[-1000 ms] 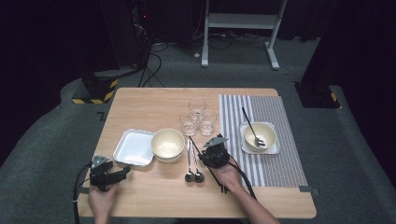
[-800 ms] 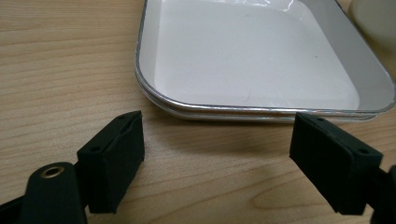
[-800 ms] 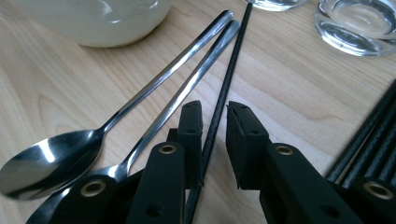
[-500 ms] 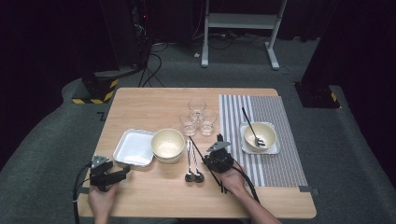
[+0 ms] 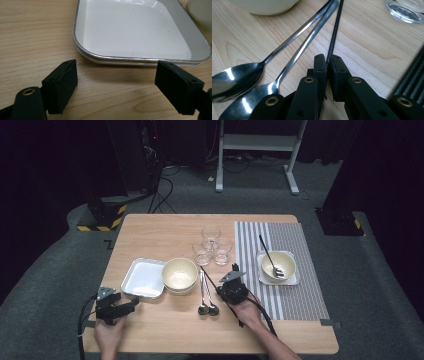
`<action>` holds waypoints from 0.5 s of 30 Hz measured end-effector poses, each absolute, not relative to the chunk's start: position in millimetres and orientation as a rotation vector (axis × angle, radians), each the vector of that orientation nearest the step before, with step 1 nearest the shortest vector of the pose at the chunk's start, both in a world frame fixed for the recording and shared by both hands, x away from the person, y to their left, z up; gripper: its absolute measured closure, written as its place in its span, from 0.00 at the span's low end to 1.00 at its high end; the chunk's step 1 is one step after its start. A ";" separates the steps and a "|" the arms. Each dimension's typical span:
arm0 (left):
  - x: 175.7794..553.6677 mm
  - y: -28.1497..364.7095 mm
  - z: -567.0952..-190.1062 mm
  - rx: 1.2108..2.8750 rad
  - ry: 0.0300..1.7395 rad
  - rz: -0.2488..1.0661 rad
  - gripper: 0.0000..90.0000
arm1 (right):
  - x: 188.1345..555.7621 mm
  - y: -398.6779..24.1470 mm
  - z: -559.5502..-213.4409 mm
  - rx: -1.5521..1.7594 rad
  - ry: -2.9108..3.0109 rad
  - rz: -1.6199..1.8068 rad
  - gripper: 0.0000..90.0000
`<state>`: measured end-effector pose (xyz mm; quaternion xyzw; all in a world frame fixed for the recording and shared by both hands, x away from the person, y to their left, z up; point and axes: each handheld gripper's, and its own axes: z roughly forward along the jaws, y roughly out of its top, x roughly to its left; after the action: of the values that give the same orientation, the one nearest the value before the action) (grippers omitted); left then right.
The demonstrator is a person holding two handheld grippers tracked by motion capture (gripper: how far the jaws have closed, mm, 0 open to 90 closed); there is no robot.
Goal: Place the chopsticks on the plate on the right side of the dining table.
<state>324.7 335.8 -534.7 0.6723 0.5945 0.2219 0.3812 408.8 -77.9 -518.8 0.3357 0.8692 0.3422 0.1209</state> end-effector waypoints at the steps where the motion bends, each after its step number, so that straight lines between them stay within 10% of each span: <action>1: 324.7 335.8 -534.7 1.716 1.517 0.566 0.20 | 408.8 -77.9 -518.8 0.980 2.539 0.999 0.93; 15: 324.7 335.6 -534.7 1.717 1.517 0.567 0.20 | 417.9 -74.0 -519.2 1.011 2.531 1.011 0.93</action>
<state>324.7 335.6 -534.7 0.6725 0.5944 0.2223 0.3808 417.9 -74.0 -519.2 0.3453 0.8647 0.3455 0.1170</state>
